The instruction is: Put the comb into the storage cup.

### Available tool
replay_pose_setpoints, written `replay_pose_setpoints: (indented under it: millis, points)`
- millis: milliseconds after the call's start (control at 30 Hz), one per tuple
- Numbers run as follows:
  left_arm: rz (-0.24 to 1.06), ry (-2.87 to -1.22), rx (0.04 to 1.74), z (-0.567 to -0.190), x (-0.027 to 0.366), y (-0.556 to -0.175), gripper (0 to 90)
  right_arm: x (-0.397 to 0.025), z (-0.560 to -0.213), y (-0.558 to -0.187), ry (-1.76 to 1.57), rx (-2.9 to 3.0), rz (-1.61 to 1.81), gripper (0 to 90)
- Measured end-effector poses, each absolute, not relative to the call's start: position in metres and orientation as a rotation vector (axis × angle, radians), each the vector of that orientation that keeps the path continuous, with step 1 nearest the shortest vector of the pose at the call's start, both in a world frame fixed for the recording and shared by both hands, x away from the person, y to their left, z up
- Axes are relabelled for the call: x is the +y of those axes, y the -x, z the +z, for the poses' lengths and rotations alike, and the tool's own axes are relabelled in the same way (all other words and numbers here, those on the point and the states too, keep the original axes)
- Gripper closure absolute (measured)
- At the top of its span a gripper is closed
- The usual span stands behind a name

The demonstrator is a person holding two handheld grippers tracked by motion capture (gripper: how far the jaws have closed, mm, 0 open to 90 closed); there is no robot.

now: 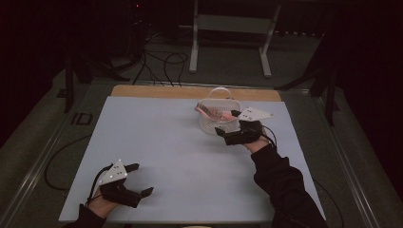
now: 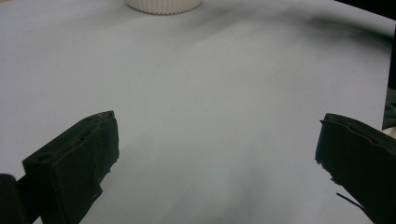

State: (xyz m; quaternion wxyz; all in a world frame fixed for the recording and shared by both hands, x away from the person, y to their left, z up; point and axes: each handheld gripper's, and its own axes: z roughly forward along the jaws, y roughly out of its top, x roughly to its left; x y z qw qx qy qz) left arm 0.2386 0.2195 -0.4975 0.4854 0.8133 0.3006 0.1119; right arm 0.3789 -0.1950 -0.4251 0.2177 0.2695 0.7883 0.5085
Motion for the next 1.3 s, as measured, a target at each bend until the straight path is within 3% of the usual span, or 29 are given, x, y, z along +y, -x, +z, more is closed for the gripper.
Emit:
replay_pose_setpoints:
  millis: [1300]
  points:
    - [0.270, -1.976, 0.734, -0.498, 0.220, -0.239, 0.4, -0.254, -0.487, -0.311, -0.889, 2.242, 1.478, 8.6]
